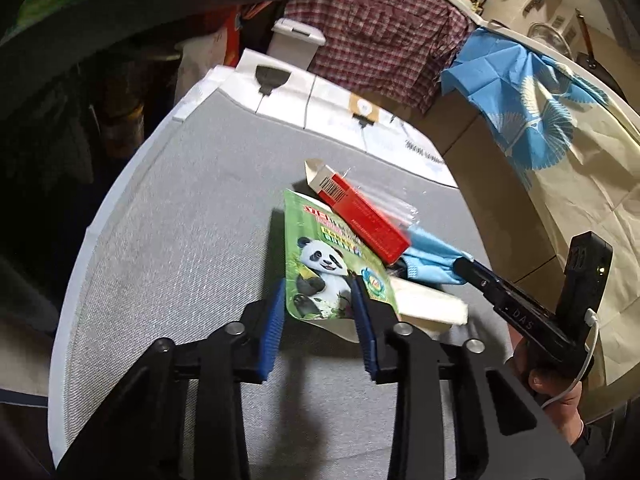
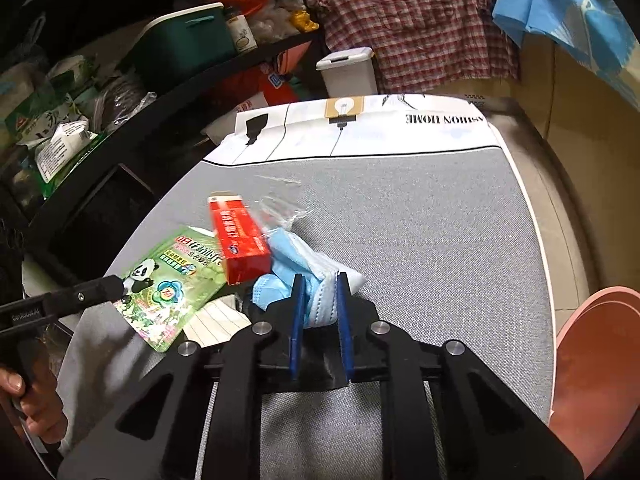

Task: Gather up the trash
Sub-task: 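Grasp the blue face mask with the right tool while the left tool grasps the panda snack pouch, then carry the face mask and snack pouch in both tools over the pink bin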

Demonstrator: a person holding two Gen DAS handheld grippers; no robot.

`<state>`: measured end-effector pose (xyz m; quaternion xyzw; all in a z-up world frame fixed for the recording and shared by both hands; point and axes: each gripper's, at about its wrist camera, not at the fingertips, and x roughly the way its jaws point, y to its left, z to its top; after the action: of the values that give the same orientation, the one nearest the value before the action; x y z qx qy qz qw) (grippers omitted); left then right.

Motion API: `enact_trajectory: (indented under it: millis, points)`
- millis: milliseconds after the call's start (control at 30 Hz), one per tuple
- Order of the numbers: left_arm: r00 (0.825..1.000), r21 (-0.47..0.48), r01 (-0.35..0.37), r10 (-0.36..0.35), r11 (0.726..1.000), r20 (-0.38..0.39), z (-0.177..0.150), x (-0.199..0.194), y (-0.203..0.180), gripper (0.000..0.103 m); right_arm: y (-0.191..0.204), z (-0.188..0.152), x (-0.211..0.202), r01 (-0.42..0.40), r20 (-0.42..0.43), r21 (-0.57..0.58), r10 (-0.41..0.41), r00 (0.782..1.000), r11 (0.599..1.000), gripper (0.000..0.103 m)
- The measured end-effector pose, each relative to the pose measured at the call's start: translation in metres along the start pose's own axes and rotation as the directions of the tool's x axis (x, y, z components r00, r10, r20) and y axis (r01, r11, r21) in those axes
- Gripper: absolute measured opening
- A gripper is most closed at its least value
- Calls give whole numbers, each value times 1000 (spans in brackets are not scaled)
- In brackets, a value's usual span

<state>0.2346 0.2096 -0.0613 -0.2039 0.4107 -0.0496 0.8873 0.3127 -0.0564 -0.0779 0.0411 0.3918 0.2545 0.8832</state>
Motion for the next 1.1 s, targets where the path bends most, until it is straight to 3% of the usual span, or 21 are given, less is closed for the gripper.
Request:
enact_trajectory:
  millis: [67,467,1100]
  points:
    - [1000,15,4,-4,1000,14,1,-6,-5,19,1,0,-4,2,6,-6,-2,1000,1000,15]
    - [997,133,14,-25,991,79,-2,-36,-44,3,0,-4,-41,33,58,-13,-33,998,999,14]
    - [987,242,-68,30,968,158,-16,-74,-77,1,5,-20,-120,96,146,-55,-87,985,994,13]
